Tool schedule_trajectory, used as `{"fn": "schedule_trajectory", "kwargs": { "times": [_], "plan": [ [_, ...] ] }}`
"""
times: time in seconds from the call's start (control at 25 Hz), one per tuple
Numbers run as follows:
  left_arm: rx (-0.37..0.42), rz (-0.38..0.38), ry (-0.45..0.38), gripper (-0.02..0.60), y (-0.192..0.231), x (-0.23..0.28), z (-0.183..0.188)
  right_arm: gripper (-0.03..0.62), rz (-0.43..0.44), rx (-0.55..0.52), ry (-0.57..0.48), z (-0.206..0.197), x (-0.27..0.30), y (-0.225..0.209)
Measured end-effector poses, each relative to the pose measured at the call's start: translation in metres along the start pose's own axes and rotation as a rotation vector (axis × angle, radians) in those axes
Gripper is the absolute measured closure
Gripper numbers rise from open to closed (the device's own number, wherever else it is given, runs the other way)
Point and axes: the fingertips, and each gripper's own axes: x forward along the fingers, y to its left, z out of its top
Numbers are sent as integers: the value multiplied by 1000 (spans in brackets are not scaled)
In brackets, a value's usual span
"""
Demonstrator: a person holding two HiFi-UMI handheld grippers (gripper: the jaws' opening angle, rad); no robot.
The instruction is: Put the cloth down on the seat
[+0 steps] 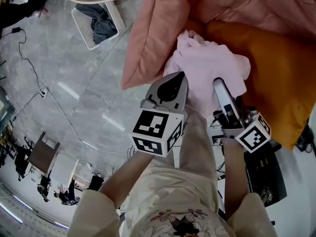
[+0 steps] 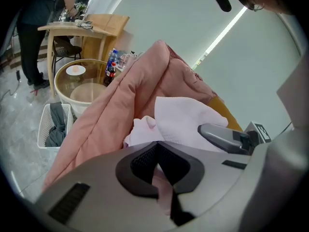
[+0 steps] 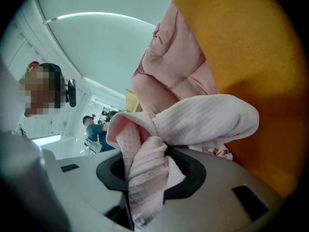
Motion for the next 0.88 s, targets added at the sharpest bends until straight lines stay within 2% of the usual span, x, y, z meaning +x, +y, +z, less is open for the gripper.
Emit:
{"fn": "schedule_trajectory", "kwargs": {
  "times": [0.24,0.64,0.88],
  "plan": [
    [-8,-3,8,577,0,11,-8,430,-32,-29,1,2,0,-12],
    [3,23,28,577,27,30,-27,430,-106,-3,11,-16,22,-45],
    [-2,47,32,577,34,42,-32,430,-175,-11,24,-19,28,-63]
  ]
}}
